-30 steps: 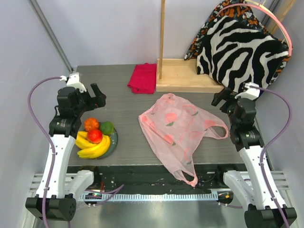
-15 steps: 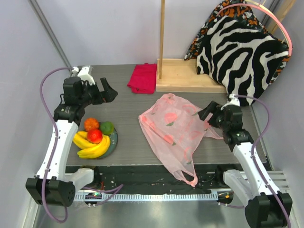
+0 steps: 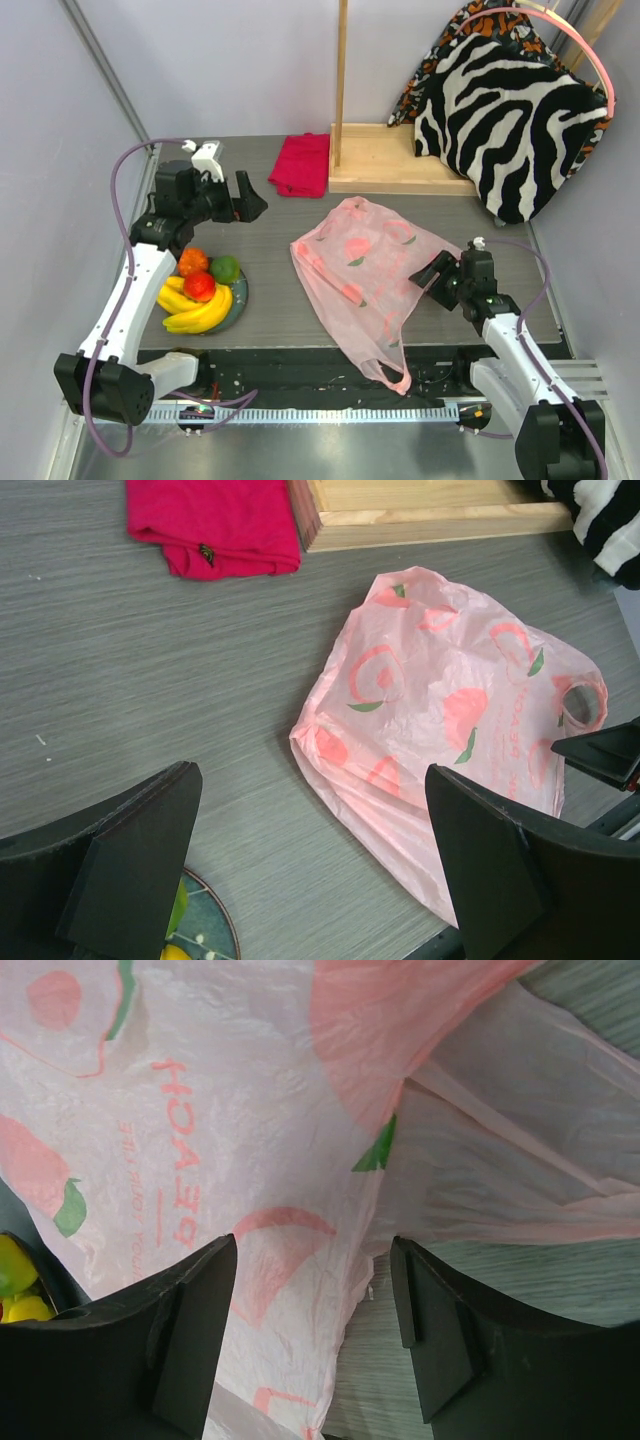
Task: Place the fruits into the plastic bag
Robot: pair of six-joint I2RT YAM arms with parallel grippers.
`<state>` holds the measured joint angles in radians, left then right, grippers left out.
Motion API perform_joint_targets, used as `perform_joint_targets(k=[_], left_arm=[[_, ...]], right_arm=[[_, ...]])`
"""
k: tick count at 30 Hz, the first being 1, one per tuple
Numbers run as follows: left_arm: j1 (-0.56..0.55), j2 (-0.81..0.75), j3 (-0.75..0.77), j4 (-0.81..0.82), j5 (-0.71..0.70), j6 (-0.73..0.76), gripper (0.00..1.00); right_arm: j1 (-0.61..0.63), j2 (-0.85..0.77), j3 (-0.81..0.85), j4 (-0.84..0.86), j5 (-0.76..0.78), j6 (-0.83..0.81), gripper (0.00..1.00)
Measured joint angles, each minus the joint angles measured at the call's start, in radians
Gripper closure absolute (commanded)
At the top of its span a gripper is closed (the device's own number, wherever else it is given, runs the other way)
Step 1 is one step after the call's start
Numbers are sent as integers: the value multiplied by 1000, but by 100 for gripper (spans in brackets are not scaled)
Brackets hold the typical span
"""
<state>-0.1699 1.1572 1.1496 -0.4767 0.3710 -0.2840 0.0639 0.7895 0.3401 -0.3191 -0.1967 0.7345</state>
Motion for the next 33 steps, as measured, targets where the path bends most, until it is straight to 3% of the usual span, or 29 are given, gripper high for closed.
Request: perform_joint_targets(k=[15, 18, 24, 29, 33], left_arm=[[0, -1, -6, 1, 8, 4, 0], [0, -1, -6, 1, 16, 4, 0], [0, -1, -16, 15, 60, 0, 0], [-21, 6, -18, 21, 102, 0, 2], [-116, 7, -19, 33, 96, 9, 2]], right_arm=[[0, -106, -65, -47, 47, 97, 42], [0, -74, -82, -16, 47, 103, 49], [0, -35, -154, 181, -18, 116, 98], [8, -34, -146, 281, -77, 124, 99], [67, -50, -73, 304, -67, 129, 99]])
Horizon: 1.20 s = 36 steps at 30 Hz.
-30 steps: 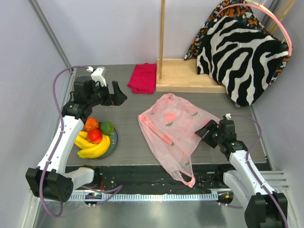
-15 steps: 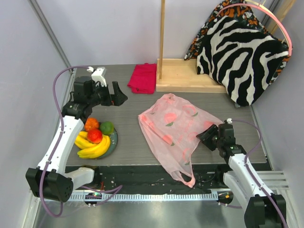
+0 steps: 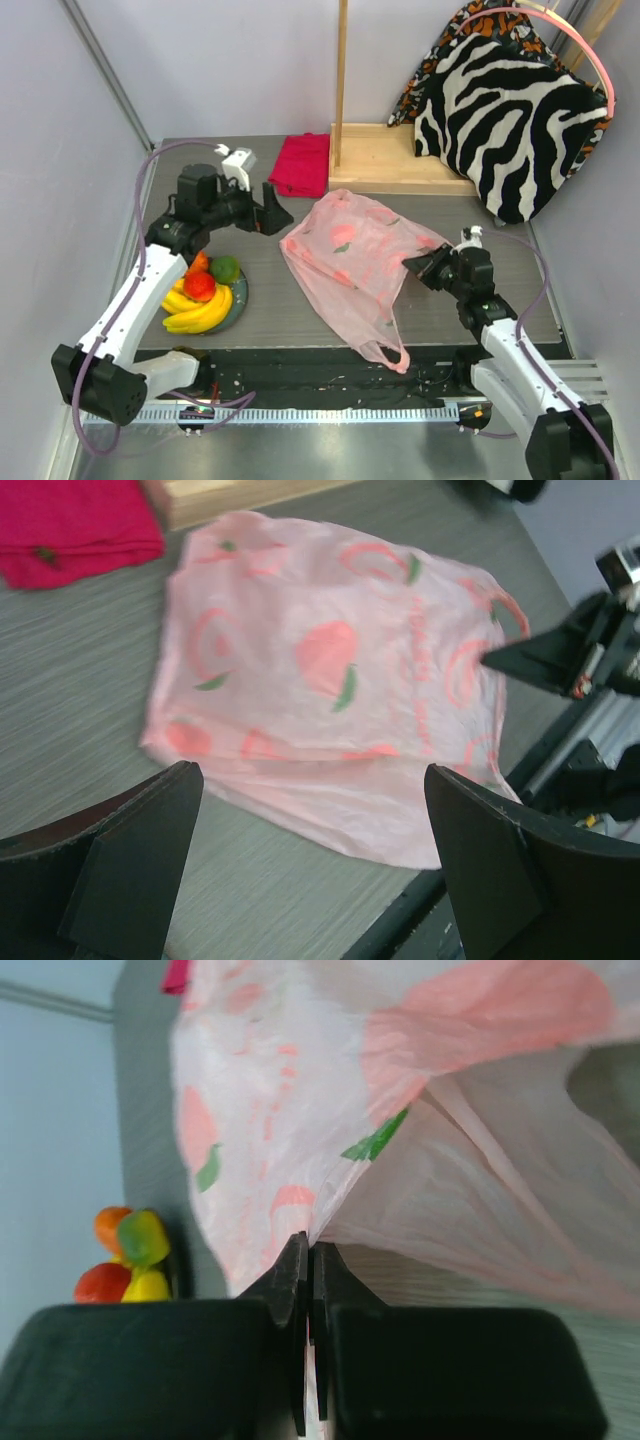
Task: Place the fruits into the plastic bag
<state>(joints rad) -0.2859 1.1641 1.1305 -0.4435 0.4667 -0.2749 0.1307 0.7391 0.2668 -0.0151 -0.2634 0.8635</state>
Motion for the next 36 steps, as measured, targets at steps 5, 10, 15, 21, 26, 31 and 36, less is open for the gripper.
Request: perform_joint_targets(k=[5, 10, 15, 21, 26, 31, 36], left_arm=[[-182, 32, 12, 14, -4, 19, 2], [-351, 105, 52, 21, -53, 31, 3], [-479, 139, 61, 23, -156, 50, 5], [-541, 142, 57, 33, -270, 56, 8], [-574, 185, 57, 31, -360, 66, 13], [-594, 262, 57, 5, -423, 71, 22], [-602, 309, 60, -32, -468, 73, 61]], right_arm=[[237, 52, 173, 43, 105, 3, 99], [447, 174, 278, 120, 235, 4, 99], [529, 267, 299, 163, 332, 21, 99], [579, 349, 360, 180, 404, 38, 99], [598, 375, 386, 202, 439, 64, 99], [610, 381, 388, 217, 457, 82, 99], [614, 385, 397, 225, 461, 86, 99]])
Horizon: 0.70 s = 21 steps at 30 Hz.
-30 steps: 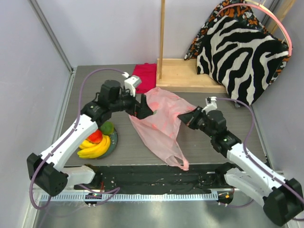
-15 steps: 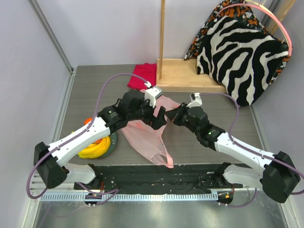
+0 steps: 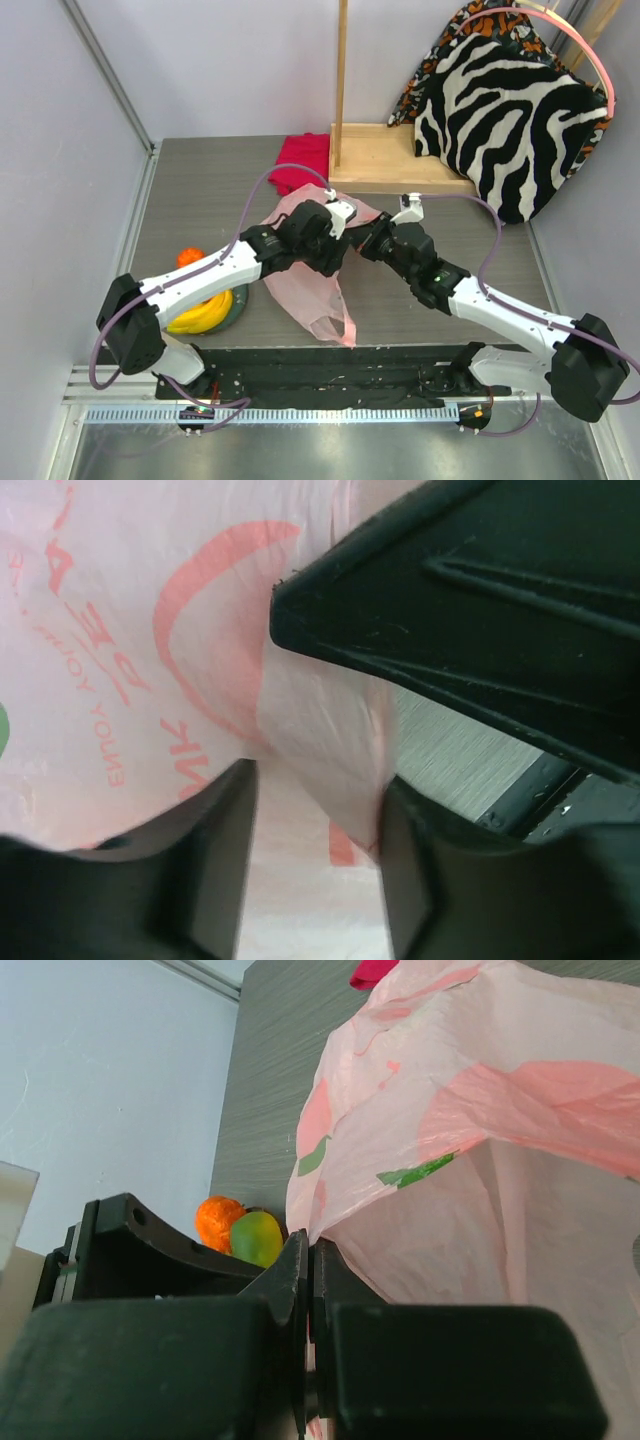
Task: Place the fruits into the plastic bag
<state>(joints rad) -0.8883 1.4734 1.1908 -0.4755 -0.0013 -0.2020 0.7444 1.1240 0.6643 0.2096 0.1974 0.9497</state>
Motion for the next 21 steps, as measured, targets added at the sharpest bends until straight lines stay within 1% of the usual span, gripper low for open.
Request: perform_joint_targets(k=[2, 3, 5, 6, 7, 8, 10, 11, 13, 14, 17, 21], left_arm=[[0, 3, 0, -7, 0, -5, 72], [-1, 3, 1, -9, 0, -2, 84], [-1, 3, 2, -8, 6, -2, 91], [-1, 3, 2, -8, 12, 2, 98], [-1, 2, 2, -7, 18, -1, 100], [-1, 2, 2, -6, 25, -1, 100], [-1, -1, 2, -2, 42, 0, 100], [0, -4, 2, -1, 56, 0, 100], [8, -10, 2, -1, 84, -3, 100], [15, -11, 5, -3, 116, -5, 100], [53, -12, 24, -8, 204, -20, 100], [140, -12, 66, -10, 347, -50, 100]], right_arm=[[0, 0, 0, -1, 4, 0, 99], [0, 0, 0, -2, 6, -1, 99], [0, 0, 0, -4, 14, -2, 99], [0, 0, 0, -7, 18, -4, 97], [0, -2, 0, -13, 23, -6, 93], [1, -5, 0, -18, 27, -9, 82], [1, -19, 0, -32, 35, -21, 69], [2, -32, -1, -41, 42, -37, 57], [2, -68, -10, -47, 49, -62, 50], [2, -92, -18, -49, 51, -81, 44], [2, -161, -49, -53, 51, -138, 41], [2, -219, -78, -84, 14, -212, 39]])
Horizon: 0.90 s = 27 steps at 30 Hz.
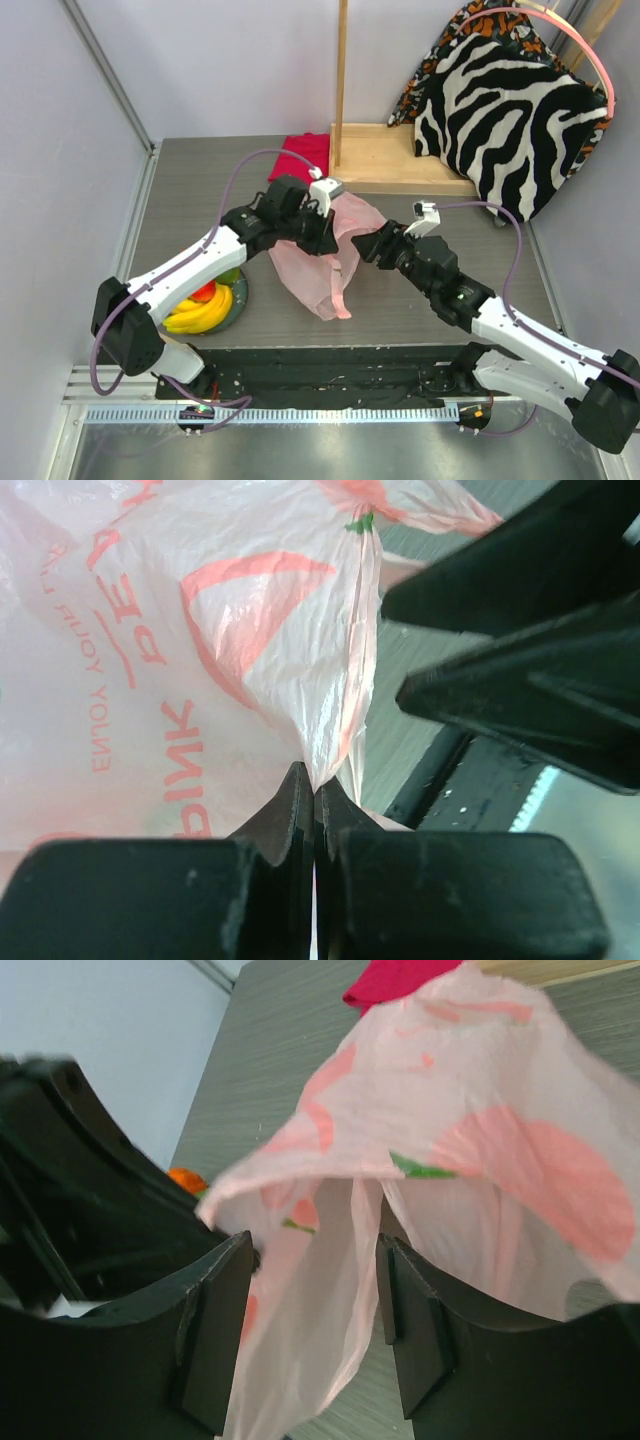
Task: Place the fruits into the plastic bag
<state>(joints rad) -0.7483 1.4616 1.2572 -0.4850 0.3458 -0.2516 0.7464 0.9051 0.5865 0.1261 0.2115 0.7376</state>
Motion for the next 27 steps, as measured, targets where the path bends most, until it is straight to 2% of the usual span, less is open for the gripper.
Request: perform_joint_targets(k=[7, 13, 18, 21, 23, 24, 25, 27], left_arm=[[70, 0, 13, 9, 154, -42, 100], [71, 0, 13, 11, 233, -56, 100], [86, 0, 13, 28, 278, -68, 100], [106, -2, 13, 41, 283, -86, 100], [119, -7, 12, 48, 284, -91, 100], [124, -12, 12, 50, 285, -93, 100], [129, -16, 12, 51, 285, -95, 100], [137, -25, 12, 60, 286, -101, 100]], right_arm=[[0, -13, -64, -33, -53, -29, 36], [0, 60, -72, -41, -19, -29, 30], [0, 148, -65, -23, 18, -26, 31], [0, 179, -55, -48, 44, -10, 41], [0, 174, -55, -52, 60, 3, 54], [0, 166, -57, -51, 68, 8, 62], [0, 157, -60, -50, 76, 12, 83], [-2, 124, -70, -50, 97, 19, 97]])
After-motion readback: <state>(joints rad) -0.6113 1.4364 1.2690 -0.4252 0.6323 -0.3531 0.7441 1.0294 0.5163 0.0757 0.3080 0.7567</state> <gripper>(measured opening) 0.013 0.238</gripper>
